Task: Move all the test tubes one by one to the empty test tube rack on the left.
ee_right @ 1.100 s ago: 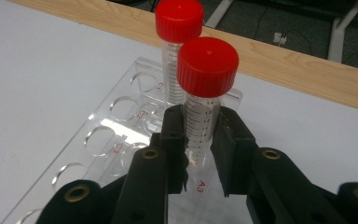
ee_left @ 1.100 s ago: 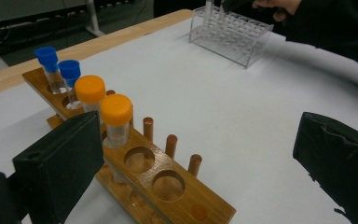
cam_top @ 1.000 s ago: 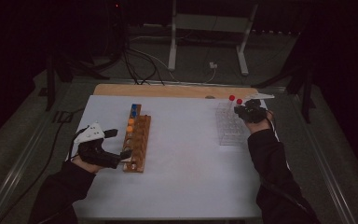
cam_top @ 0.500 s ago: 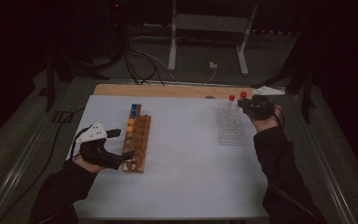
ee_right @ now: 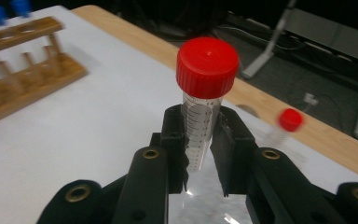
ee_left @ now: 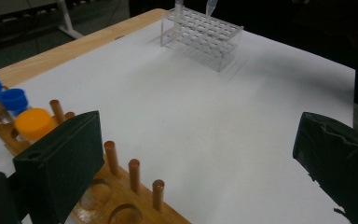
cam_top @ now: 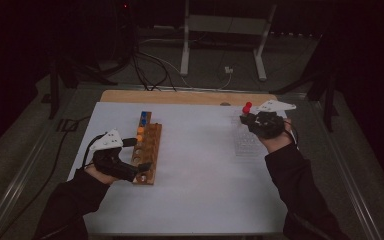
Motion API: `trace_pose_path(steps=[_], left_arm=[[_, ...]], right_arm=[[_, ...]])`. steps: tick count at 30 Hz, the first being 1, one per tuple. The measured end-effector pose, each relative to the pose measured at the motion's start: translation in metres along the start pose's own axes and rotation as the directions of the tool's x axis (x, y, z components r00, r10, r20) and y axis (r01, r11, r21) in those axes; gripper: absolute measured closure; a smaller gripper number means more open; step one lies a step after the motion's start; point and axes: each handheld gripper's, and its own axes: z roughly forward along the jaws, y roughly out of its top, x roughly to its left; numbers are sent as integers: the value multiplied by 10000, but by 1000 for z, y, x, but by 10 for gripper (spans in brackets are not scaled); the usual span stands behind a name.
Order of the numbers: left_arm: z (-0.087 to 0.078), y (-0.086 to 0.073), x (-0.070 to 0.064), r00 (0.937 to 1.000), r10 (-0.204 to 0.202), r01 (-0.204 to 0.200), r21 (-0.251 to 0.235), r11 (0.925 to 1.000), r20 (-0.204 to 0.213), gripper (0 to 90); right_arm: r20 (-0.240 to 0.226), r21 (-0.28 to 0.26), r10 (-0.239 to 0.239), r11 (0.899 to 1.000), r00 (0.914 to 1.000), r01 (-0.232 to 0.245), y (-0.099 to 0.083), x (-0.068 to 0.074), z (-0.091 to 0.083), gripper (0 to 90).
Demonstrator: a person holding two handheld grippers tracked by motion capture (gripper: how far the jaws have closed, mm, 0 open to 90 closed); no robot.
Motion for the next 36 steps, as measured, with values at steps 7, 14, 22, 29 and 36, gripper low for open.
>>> trace_pose_path(steps=[7,14,22,29,36], left_arm=[[8,6,-6,9996,94,-94,-14,10000,254,26],[22,13,-16,9977,412,-425,244,9988,542,40],[41,21,-29,9926,643,-669,220,9975,1034,51],[58,28,-39,9876,876,-916,249,9955,1302,107],[72,35,-45,9829,1129,-1177,246,9927,1453,276]], right_arm=[[-960,-7,-503,9987,9941,504,-5,36,-1,747],[-1838,120,-928,9953,9786,966,-12,70,1,747],[-2813,307,-1428,9870,9489,1576,-20,107,11,747],[-3497,302,-1662,9816,9220,1885,-23,132,16,747],[-3851,302,-1736,9793,9064,2004,-25,144,19,747]])
